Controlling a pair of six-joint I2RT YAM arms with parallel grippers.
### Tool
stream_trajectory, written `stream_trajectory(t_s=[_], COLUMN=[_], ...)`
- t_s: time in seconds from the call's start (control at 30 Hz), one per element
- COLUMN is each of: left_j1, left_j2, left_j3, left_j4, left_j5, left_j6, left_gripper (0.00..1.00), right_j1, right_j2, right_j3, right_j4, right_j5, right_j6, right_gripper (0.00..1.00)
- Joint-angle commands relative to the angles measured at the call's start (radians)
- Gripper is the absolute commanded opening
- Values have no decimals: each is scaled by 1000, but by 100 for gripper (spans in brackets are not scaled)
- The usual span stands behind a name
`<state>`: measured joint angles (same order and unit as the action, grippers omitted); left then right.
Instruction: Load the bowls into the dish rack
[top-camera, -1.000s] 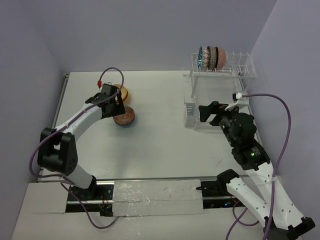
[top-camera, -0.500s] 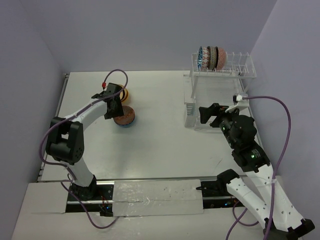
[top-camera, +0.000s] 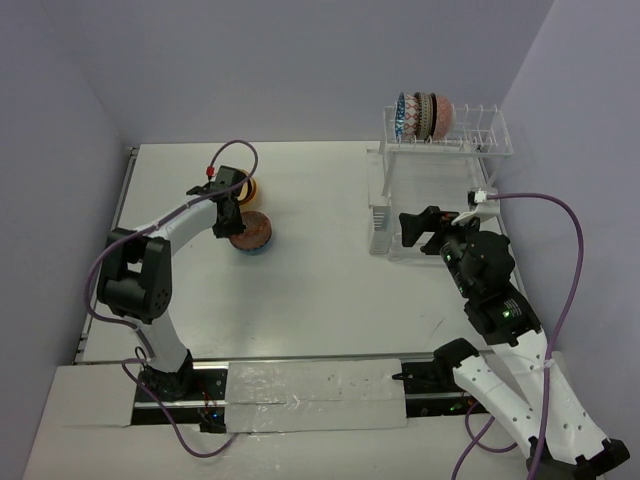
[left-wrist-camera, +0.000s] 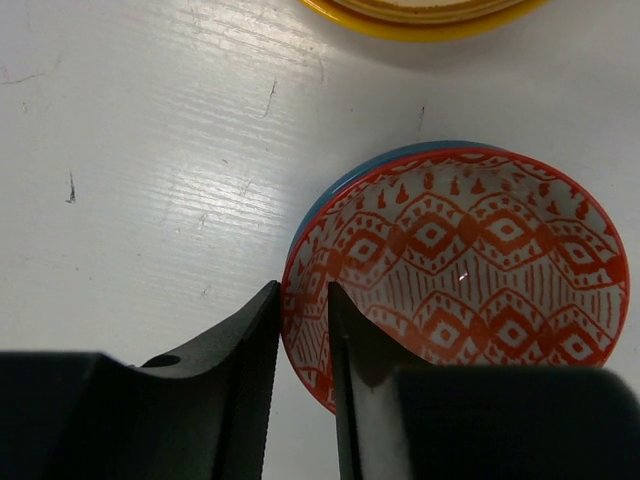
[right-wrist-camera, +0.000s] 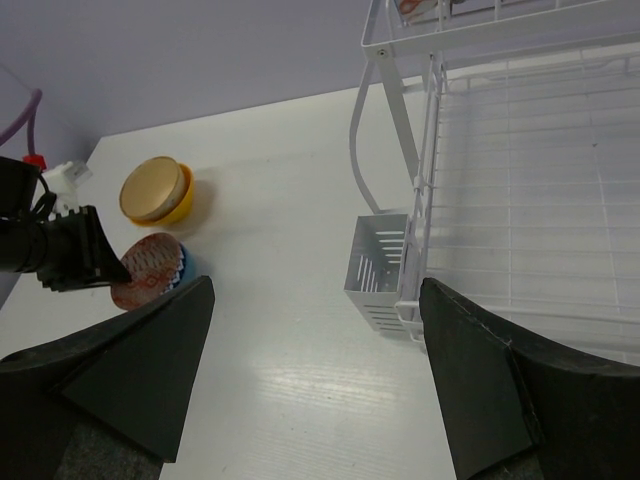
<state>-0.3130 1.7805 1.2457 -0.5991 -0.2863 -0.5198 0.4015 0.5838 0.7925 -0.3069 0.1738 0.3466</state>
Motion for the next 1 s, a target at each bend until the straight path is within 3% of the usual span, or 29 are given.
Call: stream_trajectory(t_s=[0.0, 0.27, 0.77, 0.97], left_j1=[-1, -1, -1, -1], left_j2=[0, -7, -206, -302], left_j3=[46, 58, 86, 41], left_j4=[2, -1, 28, 88], left_j5=[4, 7, 71, 107], left_j6=[-19, -14, -5, 6], left_gripper=[30, 0, 0, 0], right_j1=[5, 5, 7, 7], right_j2=[-1, 5, 51, 117], right_j3=[-4, -3, 24, 51], right_j4=[40, 38, 26, 63], right_j5=[3, -10, -91, -218], right_j6=[-11, -15, -24, 32], right_gripper=[91, 90, 87, 84])
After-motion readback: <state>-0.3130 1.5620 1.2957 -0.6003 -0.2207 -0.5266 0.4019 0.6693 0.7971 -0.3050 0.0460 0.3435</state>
